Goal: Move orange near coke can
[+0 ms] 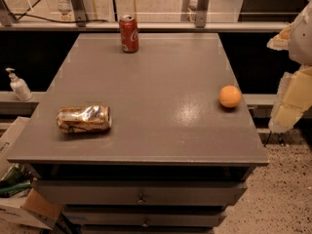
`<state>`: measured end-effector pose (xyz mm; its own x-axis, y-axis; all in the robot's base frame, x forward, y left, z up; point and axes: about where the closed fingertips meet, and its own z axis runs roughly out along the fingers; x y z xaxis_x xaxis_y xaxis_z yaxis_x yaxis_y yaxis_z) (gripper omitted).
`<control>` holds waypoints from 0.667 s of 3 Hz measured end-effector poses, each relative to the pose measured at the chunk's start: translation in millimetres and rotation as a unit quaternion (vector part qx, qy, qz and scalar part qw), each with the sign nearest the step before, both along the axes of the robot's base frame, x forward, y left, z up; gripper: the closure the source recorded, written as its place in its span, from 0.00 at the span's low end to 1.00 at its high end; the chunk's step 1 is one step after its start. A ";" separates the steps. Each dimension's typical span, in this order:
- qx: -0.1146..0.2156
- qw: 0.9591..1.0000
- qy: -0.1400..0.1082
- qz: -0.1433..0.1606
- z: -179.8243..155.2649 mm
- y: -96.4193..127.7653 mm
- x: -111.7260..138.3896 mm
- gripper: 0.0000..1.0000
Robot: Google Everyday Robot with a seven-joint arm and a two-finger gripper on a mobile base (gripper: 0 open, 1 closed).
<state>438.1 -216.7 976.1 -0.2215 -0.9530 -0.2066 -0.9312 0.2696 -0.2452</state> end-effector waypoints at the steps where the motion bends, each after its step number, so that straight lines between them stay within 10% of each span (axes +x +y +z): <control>1: 0.000 1.000 -0.005 0.000 1.2 0.4 0.3 0.00; 2: 0.006 1.000 -0.017 -0.001 -13.5 0.4 7.5 0.00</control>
Offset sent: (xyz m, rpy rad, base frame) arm 0.0250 -0.0009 -0.0525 0.0382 -0.0764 -0.0029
